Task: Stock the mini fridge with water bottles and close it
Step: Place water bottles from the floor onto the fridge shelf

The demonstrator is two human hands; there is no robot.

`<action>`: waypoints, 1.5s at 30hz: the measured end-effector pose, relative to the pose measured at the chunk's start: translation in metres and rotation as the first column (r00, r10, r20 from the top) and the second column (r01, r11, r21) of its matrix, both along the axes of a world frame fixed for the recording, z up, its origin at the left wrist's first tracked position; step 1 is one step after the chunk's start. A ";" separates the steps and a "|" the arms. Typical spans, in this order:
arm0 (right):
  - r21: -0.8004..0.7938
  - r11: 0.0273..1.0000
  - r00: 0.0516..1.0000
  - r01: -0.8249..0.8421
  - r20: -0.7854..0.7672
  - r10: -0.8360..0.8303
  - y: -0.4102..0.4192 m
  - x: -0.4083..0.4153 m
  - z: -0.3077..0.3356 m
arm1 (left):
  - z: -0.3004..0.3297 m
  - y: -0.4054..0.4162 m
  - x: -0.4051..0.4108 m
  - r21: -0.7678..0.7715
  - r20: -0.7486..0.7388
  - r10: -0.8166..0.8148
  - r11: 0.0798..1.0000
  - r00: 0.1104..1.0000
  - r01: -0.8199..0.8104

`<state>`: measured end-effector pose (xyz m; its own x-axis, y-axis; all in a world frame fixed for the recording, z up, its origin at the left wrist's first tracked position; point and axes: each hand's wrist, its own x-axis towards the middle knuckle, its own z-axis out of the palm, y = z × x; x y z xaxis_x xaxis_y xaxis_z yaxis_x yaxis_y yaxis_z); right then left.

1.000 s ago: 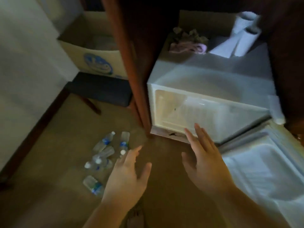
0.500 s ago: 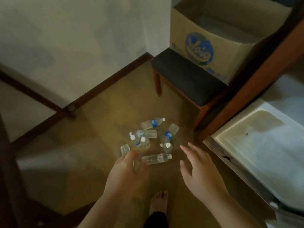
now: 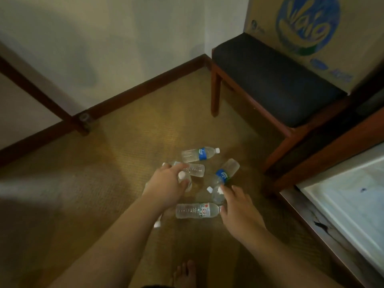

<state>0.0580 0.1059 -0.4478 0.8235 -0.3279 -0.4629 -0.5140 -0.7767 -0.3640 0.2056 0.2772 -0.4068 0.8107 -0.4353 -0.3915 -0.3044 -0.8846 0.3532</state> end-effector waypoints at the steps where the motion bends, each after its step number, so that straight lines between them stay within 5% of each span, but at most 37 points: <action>1: -0.001 1.000 1.000 -0.001 -0.005 0.001 -0.005 0.005 -0.016 | -0.015 -0.006 0.011 0.029 0.008 -0.043 0.999 0.999 0.042; 9: 0.063 0.983 0.985 -0.171 0.046 0.169 -0.049 0.046 -0.115 | -0.115 -0.035 0.061 0.380 -0.049 -0.468 0.808 0.882 0.450; 15: 0.031 0.984 0.975 -0.178 0.141 0.172 -0.066 0.038 -0.117 | -0.135 -0.046 0.067 0.391 0.057 -0.488 0.814 0.871 0.431; 20: 0.077 0.995 0.938 0.068 0.335 -0.090 -0.095 -0.019 -0.041 | -0.078 -0.077 0.054 0.362 0.119 -0.564 0.791 0.817 0.493; 28: 0.076 0.920 0.722 0.385 0.596 -0.351 -0.147 -0.122 0.057 | 0.057 -0.166 -0.019 0.126 0.411 -0.704 0.673 0.579 0.728; 36: 0.046 0.686 0.421 0.726 0.759 -0.497 -0.195 -0.220 0.073 | 0.098 -0.253 -0.111 -0.195 0.513 -0.737 0.400 0.441 0.896; 45: 0.073 0.265 0.101 0.962 0.801 -0.590 -0.257 -0.270 0.030 | 0.072 -0.317 -0.164 -0.299 0.546 -0.728 0.293 0.415 0.908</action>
<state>-0.2119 -0.1510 -0.4176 -0.1137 -0.9257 0.3608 -0.7060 -0.1802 -0.6849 0.0415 -0.0394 -0.3350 -0.0816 -0.9605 0.2662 -0.9090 0.1812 0.3753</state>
